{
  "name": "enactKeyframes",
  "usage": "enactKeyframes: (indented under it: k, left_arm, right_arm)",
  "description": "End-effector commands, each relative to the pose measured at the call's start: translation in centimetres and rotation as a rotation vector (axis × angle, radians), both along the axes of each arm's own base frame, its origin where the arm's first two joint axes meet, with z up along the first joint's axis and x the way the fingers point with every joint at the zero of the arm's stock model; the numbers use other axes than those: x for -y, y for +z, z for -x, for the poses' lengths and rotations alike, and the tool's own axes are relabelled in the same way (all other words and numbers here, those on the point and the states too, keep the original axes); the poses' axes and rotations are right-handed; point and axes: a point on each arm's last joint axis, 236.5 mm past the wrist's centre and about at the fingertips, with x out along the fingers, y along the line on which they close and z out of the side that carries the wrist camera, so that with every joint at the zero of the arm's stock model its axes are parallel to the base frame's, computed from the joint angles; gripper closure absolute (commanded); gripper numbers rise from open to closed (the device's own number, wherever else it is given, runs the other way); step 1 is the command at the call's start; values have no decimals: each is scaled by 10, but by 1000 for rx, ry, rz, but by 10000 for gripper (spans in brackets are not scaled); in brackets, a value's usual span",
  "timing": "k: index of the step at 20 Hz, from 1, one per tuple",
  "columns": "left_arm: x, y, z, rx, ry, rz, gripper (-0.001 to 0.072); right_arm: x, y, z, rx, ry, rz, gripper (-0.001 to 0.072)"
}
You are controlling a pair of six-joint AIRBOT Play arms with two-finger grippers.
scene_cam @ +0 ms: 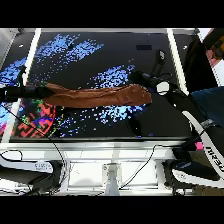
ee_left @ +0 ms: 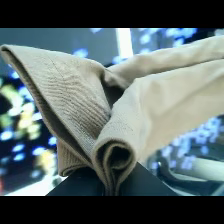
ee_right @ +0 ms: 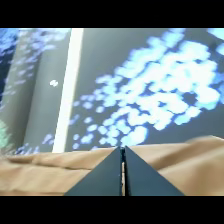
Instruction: Fold the clothes and pants, and hang the long-sleeved shirts on hangers.
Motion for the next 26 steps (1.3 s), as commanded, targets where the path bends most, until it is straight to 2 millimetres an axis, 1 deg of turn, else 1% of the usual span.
enactKeyframes:
  k: [1,3,4,5,6,8,10,12,14,16,19,21,22,23,25,26]
  left_arm:
    - [24,48,4,49,-21,5,686]
    - [43,88,-1,127,-2,39,686]
    - [54,109,-1,150,16,80,686]
    - [62,126,-1,166,28,112,686]
    - [71,141,1,173,39,147,686]
    - [86,160,4,182,42,192,686]
    - [103,171,7,176,27,237,686]
    - [121,171,9,175,-7,248,686]
    - [135,170,8,177,-30,248,686]
    - [150,169,7,177,-49,249,686]
    - [172,164,8,170,-82,253,686]
    - [183,160,6,171,-91,249,686]
    - [187,159,3,174,-88,247,686]
    - [191,156,0,176,-82,244,686]
    - [197,150,-6,174,-74,240,686]
    - [200,148,-7,174,-72,238,686]
  right_arm:
    - [-52,15,5,3,112,-12,701]
    - [-85,3,9,-43,182,-9,701]
    - [-101,-3,8,-58,211,-9,701]
    - [-115,-10,7,-67,229,-12,701]
    - [-128,-18,5,-89,241,-21,701]
    - [-152,-44,6,-174,260,-41,701]
    - [-175,-69,11,-257,265,-78,701]
    - [-203,-84,18,-325,269,-148,701]
    - [-230,-90,27,-350,295,-184,701]
    - [-255,-90,38,-344,337,-188,701]
    - [-285,-89,50,-325,389,-190,701]
    - [-293,-93,51,-326,401,-188,701]
    - [-291,-95,50,-323,404,-176,701]
    - [-284,-96,46,-314,406,-150,701]
    - [-258,-101,39,-331,423,-70,700]
    - [-237,-105,37,-359,436,-11,700]
